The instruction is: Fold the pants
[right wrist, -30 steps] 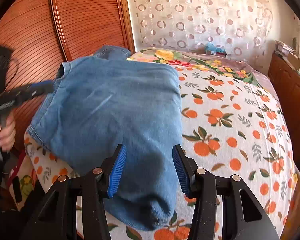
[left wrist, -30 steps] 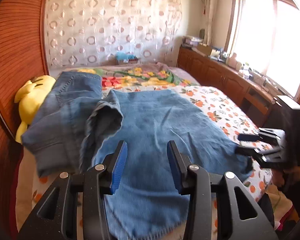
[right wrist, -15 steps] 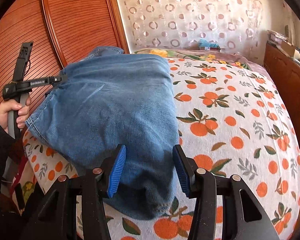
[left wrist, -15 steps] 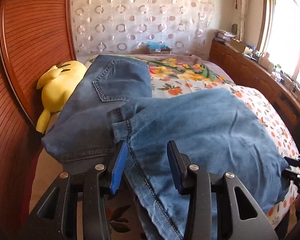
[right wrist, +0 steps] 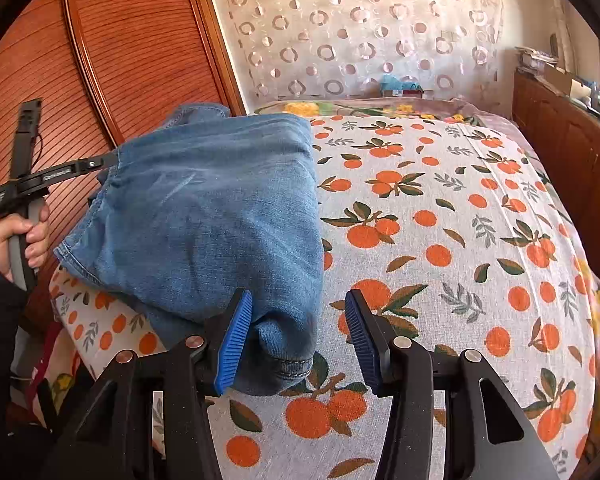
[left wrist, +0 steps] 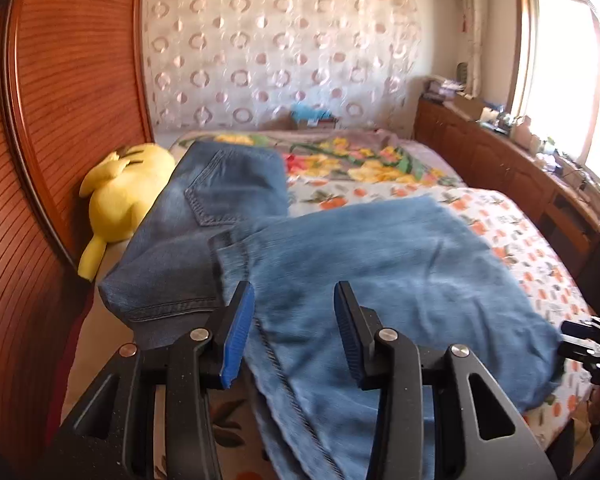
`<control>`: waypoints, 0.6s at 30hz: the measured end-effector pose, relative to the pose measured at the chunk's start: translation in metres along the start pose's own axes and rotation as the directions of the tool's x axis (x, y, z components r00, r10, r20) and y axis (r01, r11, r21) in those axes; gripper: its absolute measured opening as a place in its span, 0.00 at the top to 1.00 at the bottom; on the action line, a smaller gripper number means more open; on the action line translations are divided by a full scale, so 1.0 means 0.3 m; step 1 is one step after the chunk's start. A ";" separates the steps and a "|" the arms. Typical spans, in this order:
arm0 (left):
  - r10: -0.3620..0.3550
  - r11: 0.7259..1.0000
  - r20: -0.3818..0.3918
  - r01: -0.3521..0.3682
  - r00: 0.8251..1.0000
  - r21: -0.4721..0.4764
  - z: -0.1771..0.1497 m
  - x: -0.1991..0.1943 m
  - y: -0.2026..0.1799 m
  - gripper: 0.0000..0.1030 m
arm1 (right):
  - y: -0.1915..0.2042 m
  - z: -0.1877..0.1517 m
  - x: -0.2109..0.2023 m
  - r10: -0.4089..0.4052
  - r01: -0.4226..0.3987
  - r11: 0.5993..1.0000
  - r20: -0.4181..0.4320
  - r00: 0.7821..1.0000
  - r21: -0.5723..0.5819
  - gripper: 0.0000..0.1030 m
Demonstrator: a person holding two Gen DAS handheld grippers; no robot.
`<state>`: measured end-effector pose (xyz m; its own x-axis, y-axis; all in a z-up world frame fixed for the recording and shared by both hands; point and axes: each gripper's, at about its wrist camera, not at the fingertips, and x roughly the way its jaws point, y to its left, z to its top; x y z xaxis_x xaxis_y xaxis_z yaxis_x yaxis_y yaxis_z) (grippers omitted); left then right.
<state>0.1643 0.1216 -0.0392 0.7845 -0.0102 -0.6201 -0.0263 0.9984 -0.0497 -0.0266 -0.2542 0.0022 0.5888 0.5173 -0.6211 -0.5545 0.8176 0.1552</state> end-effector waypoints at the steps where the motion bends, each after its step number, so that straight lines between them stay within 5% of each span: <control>1: -0.010 1.000 0.010 0.010 1.000 0.006 -0.002 -0.020 -0.017 0.59 | 0.001 0.000 -0.002 0.003 -0.003 1.000 0.001 1.000 0.001 0.51; 8: -0.100 0.993 0.012 0.099 0.995 0.070 -0.016 -0.064 -0.151 0.59 | -0.003 0.015 -0.009 0.035 -0.037 0.999 0.032 0.999 0.040 0.51; 18: -0.096 0.992 -0.094 0.104 0.991 0.074 -0.146 0.004 -0.193 0.59 | 0.034 0.058 0.062 -0.009 0.009 1.000 0.007 1.000 0.017 0.51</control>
<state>0.1397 0.0614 -0.0714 0.7215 -0.1116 -0.6834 0.1007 0.9933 -0.0559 -0.0112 -0.2317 0.0056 0.5983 0.5113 -0.6169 -0.5391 0.8265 0.1623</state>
